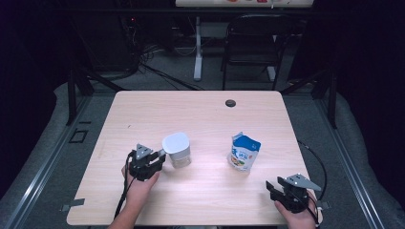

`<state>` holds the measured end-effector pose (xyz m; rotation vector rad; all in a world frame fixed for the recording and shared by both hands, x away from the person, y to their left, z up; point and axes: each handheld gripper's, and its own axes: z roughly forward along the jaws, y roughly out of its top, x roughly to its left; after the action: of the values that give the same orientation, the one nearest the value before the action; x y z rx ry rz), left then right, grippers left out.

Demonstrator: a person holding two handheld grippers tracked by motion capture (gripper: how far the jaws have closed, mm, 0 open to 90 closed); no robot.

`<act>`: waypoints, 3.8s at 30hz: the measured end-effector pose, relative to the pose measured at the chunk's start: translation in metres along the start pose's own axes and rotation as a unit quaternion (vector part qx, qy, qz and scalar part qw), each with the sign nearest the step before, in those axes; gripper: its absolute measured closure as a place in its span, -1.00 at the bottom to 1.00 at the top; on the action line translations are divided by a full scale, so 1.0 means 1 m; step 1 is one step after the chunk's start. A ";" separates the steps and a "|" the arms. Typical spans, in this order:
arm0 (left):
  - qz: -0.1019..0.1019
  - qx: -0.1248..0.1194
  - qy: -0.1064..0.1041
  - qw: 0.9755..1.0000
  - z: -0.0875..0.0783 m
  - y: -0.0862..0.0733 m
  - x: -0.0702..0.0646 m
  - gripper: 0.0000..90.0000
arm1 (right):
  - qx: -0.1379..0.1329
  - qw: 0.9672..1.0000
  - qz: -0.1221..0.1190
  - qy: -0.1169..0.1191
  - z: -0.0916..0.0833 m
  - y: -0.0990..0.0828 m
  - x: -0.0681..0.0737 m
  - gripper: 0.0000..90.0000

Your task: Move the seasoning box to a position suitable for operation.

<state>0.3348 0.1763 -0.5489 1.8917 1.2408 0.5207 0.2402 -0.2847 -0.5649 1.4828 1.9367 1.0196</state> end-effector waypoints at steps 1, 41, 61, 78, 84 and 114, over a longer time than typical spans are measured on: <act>0.000 -0.001 0.002 1.000 0.000 0.000 0.000 0.49 | 0.000 1.000 0.000 0.000 0.000 0.000 0.000 0.10; 0.071 0.011 -0.010 0.997 -0.015 -0.007 -0.004 0.57 | 0.003 1.000 0.015 0.003 0.002 -0.001 -0.002 0.10; 0.088 0.027 -0.037 0.995 -0.037 -0.021 -0.015 0.57 | 0.003 1.000 0.021 0.000 0.002 -0.002 -0.003 0.10; 0.093 0.027 -0.062 0.993 -0.047 -0.030 -0.022 0.55 | -0.007 1.000 0.011 -0.001 0.000 -0.002 -0.001 0.14; 0.101 0.027 -0.070 0.992 -0.048 -0.032 -0.026 0.55 | -0.016 1.000 0.001 -0.004 -0.002 -0.001 0.000 0.18; 0.133 0.030 -0.091 0.987 -0.050 -0.032 -0.027 0.55 | -0.006 0.999 -0.028 0.024 -0.002 0.000 0.008 0.29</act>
<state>0.2697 0.1778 -0.5421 2.1195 0.9020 0.4407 0.2364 -0.2778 -0.5635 1.4030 1.9902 1.0488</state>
